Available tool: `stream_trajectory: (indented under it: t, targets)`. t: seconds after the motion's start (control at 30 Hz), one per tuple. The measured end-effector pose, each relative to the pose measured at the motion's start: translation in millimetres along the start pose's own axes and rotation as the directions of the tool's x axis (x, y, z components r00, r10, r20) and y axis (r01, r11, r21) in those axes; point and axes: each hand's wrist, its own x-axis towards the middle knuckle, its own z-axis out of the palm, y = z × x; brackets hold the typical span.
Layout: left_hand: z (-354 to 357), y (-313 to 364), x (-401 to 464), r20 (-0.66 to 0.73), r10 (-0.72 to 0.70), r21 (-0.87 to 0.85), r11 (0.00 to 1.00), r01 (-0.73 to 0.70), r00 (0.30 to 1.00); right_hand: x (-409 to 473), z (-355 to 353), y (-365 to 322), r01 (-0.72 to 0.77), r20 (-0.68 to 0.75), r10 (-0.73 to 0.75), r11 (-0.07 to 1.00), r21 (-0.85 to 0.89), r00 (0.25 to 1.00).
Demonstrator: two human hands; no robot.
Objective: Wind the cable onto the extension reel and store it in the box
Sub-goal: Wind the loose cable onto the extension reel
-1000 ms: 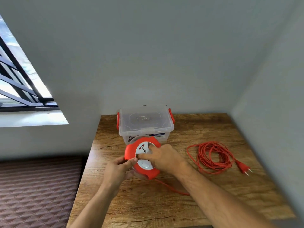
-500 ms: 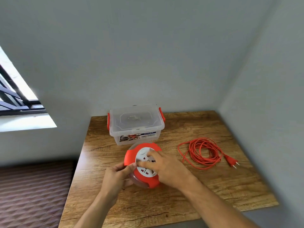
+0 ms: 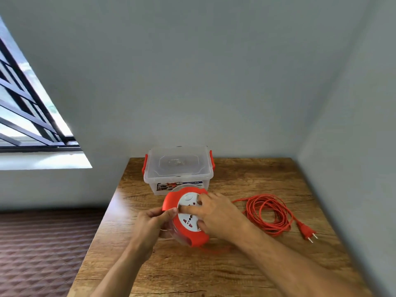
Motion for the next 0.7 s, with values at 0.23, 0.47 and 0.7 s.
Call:
stream_trajectory:
  t: [0.23, 0.47, 0.7]
  targets:
    - [9.9, -5.4, -5.1, -0.070, 0.064, 0.054, 0.997, -0.061, 0.995, -3.0, 5.0, 1.8, -0.127, -0.031, 0.133, 0.982, 0.137, 0.991]
    - [18.4, -19.7, -6.3, -0.074, 0.201, 0.286, 0.943, -0.172, 0.977, -0.8, 7.6, -46.8, -0.638, 0.507, 0.697, -0.092, 0.765, 0.508]
    - [-3.8, -14.0, 12.8, -0.027, 0.151, 0.131, 0.981, -0.146, 0.988, -31.1, 10.8, -5.0, -0.231, -0.173, 0.293, 0.924, 0.306, 0.940]
